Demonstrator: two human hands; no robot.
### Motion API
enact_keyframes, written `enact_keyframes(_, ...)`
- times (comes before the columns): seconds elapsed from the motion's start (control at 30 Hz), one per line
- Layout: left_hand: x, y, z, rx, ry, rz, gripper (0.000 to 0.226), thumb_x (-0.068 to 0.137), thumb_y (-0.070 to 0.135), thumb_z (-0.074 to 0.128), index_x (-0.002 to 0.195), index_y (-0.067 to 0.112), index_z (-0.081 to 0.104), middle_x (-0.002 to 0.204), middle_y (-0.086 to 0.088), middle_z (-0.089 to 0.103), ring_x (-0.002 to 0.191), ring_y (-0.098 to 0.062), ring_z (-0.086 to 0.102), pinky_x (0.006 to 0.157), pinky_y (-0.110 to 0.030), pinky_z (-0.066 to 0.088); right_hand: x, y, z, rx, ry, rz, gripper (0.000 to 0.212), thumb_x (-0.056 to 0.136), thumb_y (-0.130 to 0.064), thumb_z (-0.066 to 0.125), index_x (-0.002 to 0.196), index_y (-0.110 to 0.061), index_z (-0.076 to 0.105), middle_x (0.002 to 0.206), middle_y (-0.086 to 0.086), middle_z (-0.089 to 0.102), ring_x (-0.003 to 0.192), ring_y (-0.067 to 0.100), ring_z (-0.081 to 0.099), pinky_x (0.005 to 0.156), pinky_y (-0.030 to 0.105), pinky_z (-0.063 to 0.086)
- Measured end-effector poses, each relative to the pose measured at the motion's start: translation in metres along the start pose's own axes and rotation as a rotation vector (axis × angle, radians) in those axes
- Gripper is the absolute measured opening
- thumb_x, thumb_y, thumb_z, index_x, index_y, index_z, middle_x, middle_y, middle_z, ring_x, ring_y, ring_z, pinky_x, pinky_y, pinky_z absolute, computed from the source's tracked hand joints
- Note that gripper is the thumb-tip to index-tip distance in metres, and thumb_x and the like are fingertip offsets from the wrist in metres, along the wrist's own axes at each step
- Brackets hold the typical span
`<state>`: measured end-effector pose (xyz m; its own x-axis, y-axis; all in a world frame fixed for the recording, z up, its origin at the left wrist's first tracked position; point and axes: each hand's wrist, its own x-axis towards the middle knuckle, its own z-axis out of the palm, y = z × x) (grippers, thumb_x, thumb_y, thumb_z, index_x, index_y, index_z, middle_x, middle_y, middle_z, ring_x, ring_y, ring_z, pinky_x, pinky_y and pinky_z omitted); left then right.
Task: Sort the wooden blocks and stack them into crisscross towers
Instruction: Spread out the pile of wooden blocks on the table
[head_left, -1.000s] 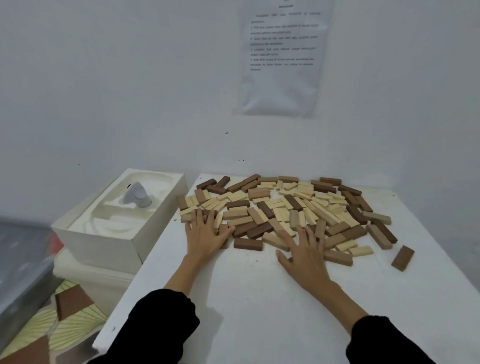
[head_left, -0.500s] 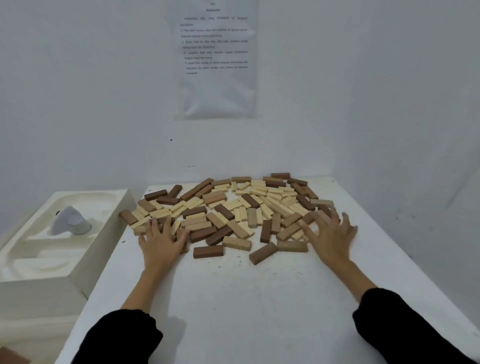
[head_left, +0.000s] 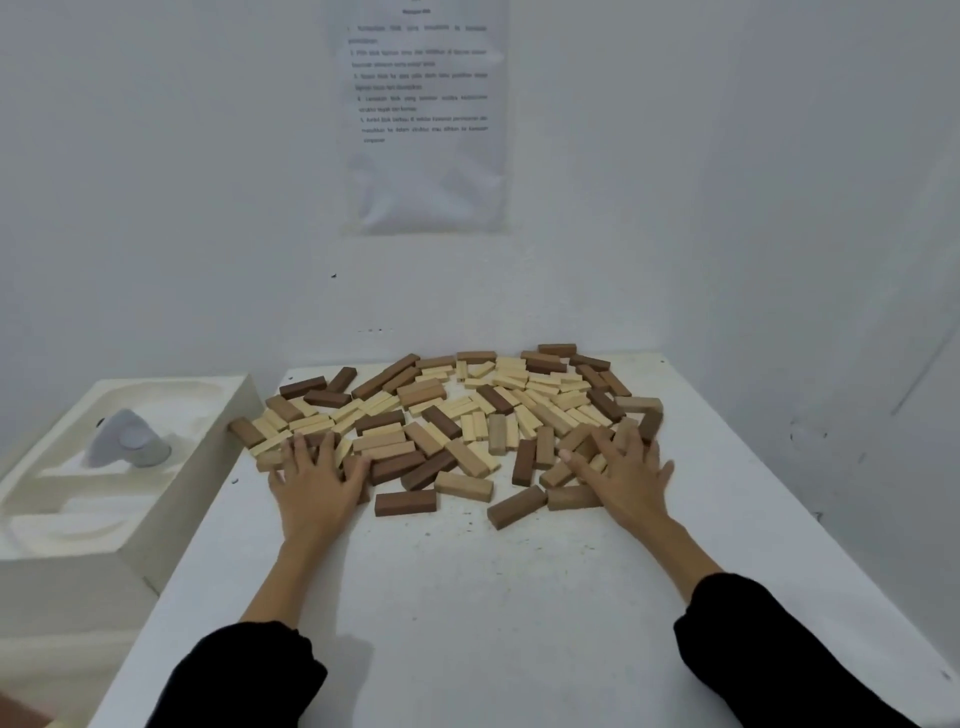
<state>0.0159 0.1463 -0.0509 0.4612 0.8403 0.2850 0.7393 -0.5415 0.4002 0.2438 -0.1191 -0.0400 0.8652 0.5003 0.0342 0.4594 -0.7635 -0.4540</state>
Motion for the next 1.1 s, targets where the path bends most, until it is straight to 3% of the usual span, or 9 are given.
enact_keyframes(0.1,-0.004,0.004,0.003,0.031,-0.021,-0.038,0.080,0.081,0.065,0.024,0.143,0.017,0.040,0.153,-0.020,0.024,0.144,-0.035,0.012,0.110,-0.054,0.018,-0.009,-0.009,0.002,0.081,0.008,-0.006,0.076,0.070,-0.078,0.046,0.138,-0.044,0.034,0.157,0.006,-0.005,0.141,0.040,-0.012,0.109,0.061,-0.004)
enact_keyframes(0.37,-0.008,0.021,0.007,0.048,-0.014,-0.145,0.062,0.095,0.054,0.034,0.147,0.020,0.031,0.156,-0.017,0.015,0.145,-0.032,0.003,0.112,-0.053,0.012,-0.023,-0.013,0.015,0.130,0.029,-0.139,0.101,0.047,-0.094,0.046,0.137,-0.049,0.036,0.156,0.006,-0.001,0.141,0.030,-0.015,0.111,0.057,-0.004)
enact_keyframes(0.47,-0.008,0.021,0.008,0.044,-0.026,-0.159,0.061,0.096,0.051,0.033,0.148,0.020,0.029,0.157,-0.017,0.013,0.145,-0.032,0.001,0.113,-0.052,0.010,-0.017,-0.018,0.018,0.101,0.113,-0.096,0.095,0.052,-0.089,0.041,0.135,-0.043,0.043,0.153,0.009,0.015,0.140,0.035,-0.001,0.114,0.054,0.006)
enact_keyframes(0.53,-0.008,0.019,0.007,0.004,-0.011,-0.144,0.058,0.097,0.049,0.035,0.146,0.019,0.032,0.157,-0.017,0.015,0.146,-0.031,0.002,0.113,-0.052,0.008,-0.015,-0.021,0.020,0.069,0.145,-0.085,0.085,0.060,-0.081,0.051,0.134,-0.039,0.047,0.151,0.008,0.022,0.139,0.039,0.004,0.113,0.053,0.012)
enact_keyframes(0.63,-0.008,0.018,0.004,-0.157,0.074,-0.139,0.045,0.097,0.041,0.043,0.134,0.017,0.048,0.151,-0.013,0.028,0.143,-0.028,0.012,0.113,-0.053,0.001,-0.013,-0.020,0.021,0.064,0.160,-0.078,0.072,0.070,-0.071,0.057,0.133,-0.038,0.049,0.151,0.007,0.025,0.139,0.040,0.005,0.112,0.051,0.012)
enact_keyframes(0.73,-0.003,0.012,-0.004,-0.336,0.215,-0.208,0.033,0.096,0.033,0.049,0.121,0.012,0.057,0.141,-0.011,0.040,0.136,-0.030,0.024,0.112,-0.051,0.002,-0.011,-0.019,0.021,0.072,0.214,-0.079,0.055,0.081,-0.061,0.052,0.129,-0.035,0.053,0.149,0.006,0.029,0.139,0.037,0.010,0.110,0.052,0.014)
enact_keyframes(0.83,0.010,-0.007,-0.019,-0.430,0.290,-0.247,0.033,0.096,0.024,0.052,0.122,0.005,0.055,0.135,-0.019,0.045,0.128,-0.036,0.032,0.109,-0.044,0.018,-0.010,-0.015,0.023,0.161,0.298,-0.094,0.050,0.084,-0.059,0.049,0.121,-0.027,0.061,0.140,0.008,0.043,0.135,0.040,0.022,0.104,0.057,0.022)
enact_keyframes(1.0,0.042,-0.044,-0.031,-0.354,0.083,-0.325,0.054,0.097,0.033,0.049,0.138,-0.001,0.036,0.140,-0.025,0.037,0.132,-0.036,0.029,0.108,-0.042,0.022,-0.004,-0.006,0.033,0.157,0.282,-0.206,0.083,0.080,-0.081,0.013,0.113,-0.024,0.064,0.129,0.010,0.052,0.123,0.039,0.039,0.099,0.056,0.034)
enact_keyframes(1.1,0.057,-0.048,-0.027,-0.275,0.028,-0.290,0.060,0.094,0.037,0.053,0.134,-0.004,0.036,0.138,-0.027,0.038,0.129,-0.039,0.032,0.105,-0.042,0.026,-0.004,-0.010,0.032,0.136,0.300,-0.218,0.085,0.078,-0.080,0.014,0.114,-0.024,0.066,0.130,0.012,0.051,0.123,0.037,0.037,0.097,0.054,0.037)
